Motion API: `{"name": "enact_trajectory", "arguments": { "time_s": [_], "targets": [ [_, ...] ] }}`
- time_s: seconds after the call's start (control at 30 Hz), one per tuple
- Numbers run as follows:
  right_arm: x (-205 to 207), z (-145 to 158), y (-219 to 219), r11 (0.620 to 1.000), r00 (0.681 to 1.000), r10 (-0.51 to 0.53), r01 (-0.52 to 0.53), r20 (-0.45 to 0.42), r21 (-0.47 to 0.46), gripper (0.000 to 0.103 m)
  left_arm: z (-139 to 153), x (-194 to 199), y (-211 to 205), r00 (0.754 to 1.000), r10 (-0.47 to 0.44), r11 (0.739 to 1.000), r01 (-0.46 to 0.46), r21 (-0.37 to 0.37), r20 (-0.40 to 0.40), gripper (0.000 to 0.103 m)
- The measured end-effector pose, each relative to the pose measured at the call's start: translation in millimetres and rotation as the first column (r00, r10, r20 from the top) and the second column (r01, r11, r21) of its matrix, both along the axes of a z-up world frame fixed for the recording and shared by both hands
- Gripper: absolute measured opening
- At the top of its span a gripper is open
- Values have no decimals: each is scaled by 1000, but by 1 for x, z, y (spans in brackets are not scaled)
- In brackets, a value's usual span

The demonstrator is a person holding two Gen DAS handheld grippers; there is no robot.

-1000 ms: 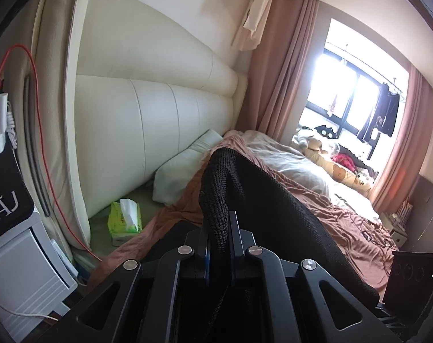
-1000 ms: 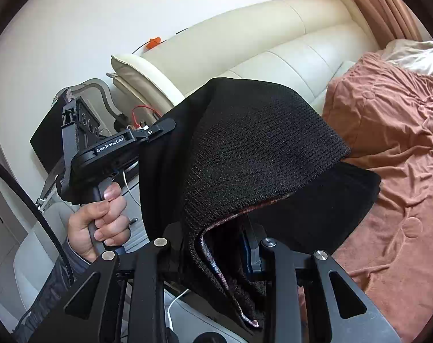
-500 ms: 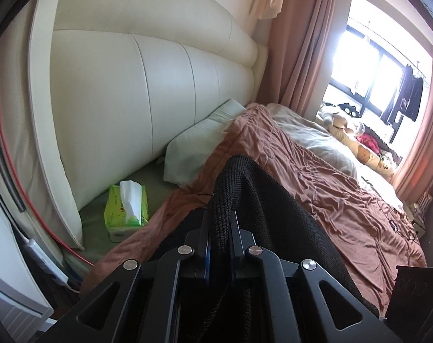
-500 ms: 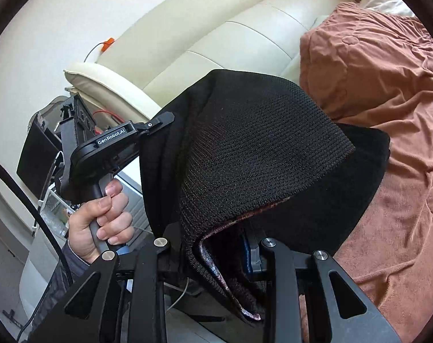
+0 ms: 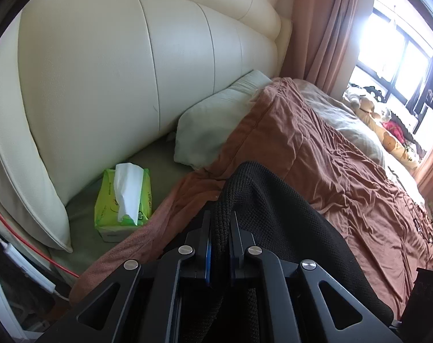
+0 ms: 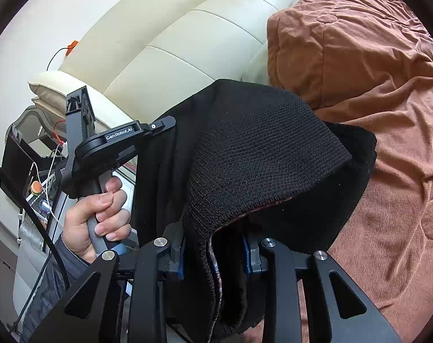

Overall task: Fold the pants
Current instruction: 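Carry the folded black shorts with both tools toward the headboard corner of the bed, then lower the folded shorts onto the bed beside the tissue box with both tools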

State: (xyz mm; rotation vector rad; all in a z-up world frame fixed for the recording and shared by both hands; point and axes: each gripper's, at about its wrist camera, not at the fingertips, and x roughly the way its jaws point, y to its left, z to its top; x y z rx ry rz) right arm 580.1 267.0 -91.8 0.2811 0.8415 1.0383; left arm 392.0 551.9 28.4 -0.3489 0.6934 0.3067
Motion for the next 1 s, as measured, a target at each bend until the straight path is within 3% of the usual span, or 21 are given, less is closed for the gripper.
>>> {"name": "enact_trajectory", "arguments": {
  "time_s": [0.17,0.27,0.3,0.37,0.47,0.73,0.8,0.9,1.0],
  "targets": [
    [15,-8,3,1000,1000,-18,17,-10,-10,26,-23,23,7,999,12,1000,-13,-1,-50,9],
    [19,-18,2,999,999,-27,26,-33,-28,26,-46,37,16,988,42,999,-44,-9,-150,12],
    [23,-23,2,999,998,-35,32,-60,-42,30,-51,37,19,984,62,998,-65,-12,-167,13],
    [33,-33,1,998,990,-49,43,-131,-49,36,-55,36,23,983,84,996,-87,-16,-164,22],
    [44,-40,-4,998,979,-57,52,-195,-31,57,-53,29,28,979,127,992,-127,5,-162,43],
    [87,-42,-13,994,954,-23,53,-300,93,56,-37,2,29,980,128,992,-125,29,-154,48],
    [94,-33,-17,994,961,-40,65,-273,84,41,-36,-7,26,980,120,993,-115,39,-158,49],
    [94,-9,-30,990,978,-132,137,-161,19,37,-35,-20,22,984,102,995,-98,33,-149,50],
    [84,14,-44,962,965,-262,260,-5,-84,37,-34,-32,21,984,108,994,-104,35,-144,52]
  ]
}}
